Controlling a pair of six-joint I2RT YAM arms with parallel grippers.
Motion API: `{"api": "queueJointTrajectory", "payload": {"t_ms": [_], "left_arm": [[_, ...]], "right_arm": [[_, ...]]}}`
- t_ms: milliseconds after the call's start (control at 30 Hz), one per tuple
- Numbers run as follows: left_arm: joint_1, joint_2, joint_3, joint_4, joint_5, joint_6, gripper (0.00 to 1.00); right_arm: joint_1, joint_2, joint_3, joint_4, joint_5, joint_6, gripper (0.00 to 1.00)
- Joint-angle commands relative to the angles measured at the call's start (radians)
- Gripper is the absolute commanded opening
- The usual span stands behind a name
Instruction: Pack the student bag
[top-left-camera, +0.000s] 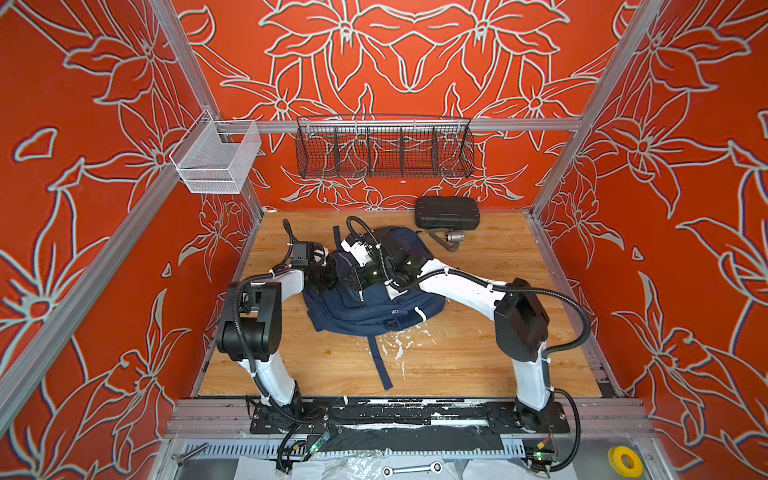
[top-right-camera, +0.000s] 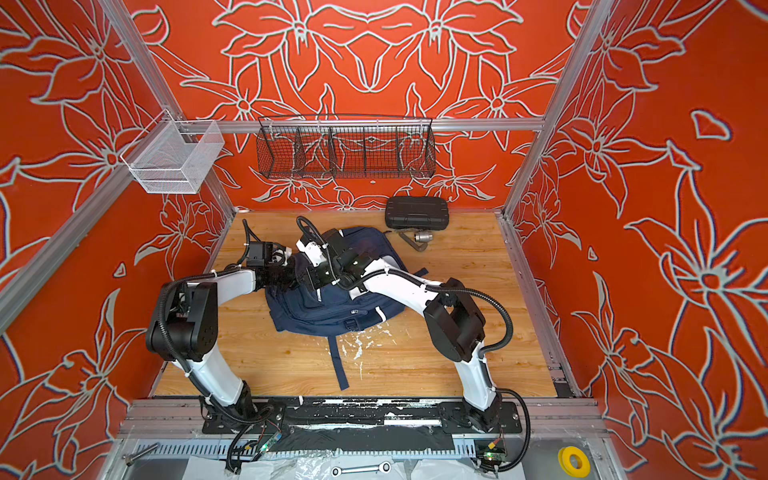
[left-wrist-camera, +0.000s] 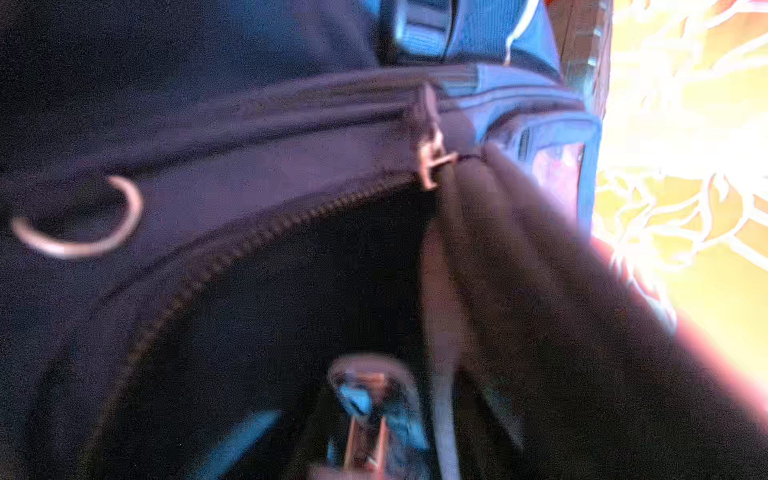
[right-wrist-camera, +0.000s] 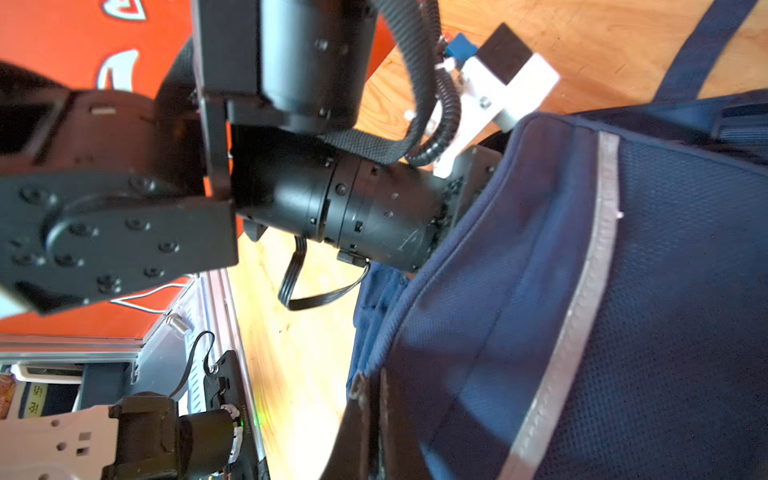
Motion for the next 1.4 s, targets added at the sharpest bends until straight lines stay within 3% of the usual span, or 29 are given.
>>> {"api": "queueJointTrajectory", "payload": {"t_ms": [0, 33, 233, 533, 733, 800, 1000, 1067, 1133, 1167, 1367], "left_arm": [[-0.027, -0.009, 0.04, -0.019, 0.006, 0.048, 0.82], [-0.034, -0.034, 0.047, -0.059, -0.021, 0.078, 1.0], [-0.08, -0.215, 0.046, -0.346, -0.252, 0.237, 0.97], [-0.08, -0.443, -0.045, -0.482, -0.375, 0.262, 0.97], [-0.079, -0.49, -0.028, -0.579, -0.344, 0.301, 0.97], [-0.08, -0.502, -0.036, -0.59, -0.266, 0.352, 0.97], [-0.074, -0.54, -0.016, -0.65, -0.258, 0.35, 1.0], [-0.062, -0.571, -0.015, -0.646, -0.25, 0.336, 0.94], [-0.042, -0.607, -0.004, -0.661, -0.239, 0.33, 0.79], [-0.035, -0.622, 0.001, -0.669, -0.252, 0.321, 0.79], [0.113, -0.666, -0.015, -0.641, -0.256, 0.289, 0.92]], "right_arm": [[0.03, -0.05, -0.032, 0.096, -0.14, -0.042, 0.0], [0.026, -0.058, -0.061, 0.109, -0.127, -0.037, 0.0], [0.001, -0.099, -0.175, 0.286, -0.075, 0.068, 0.0], [-0.042, -0.095, -0.261, 0.516, -0.033, 0.225, 0.0], [-0.063, -0.076, -0.253, 0.546, 0.01, 0.286, 0.0], [-0.066, -0.071, -0.245, 0.534, 0.026, 0.293, 0.0], [-0.074, -0.057, -0.192, 0.418, 0.026, 0.237, 0.0], [-0.074, -0.051, -0.175, 0.359, 0.034, 0.211, 0.0], [-0.075, -0.049, -0.169, 0.32, 0.044, 0.191, 0.0], [-0.075, -0.046, -0.168, 0.315, 0.038, 0.185, 0.0], [-0.054, -0.033, -0.162, 0.264, -0.084, 0.092, 0.0]]}}
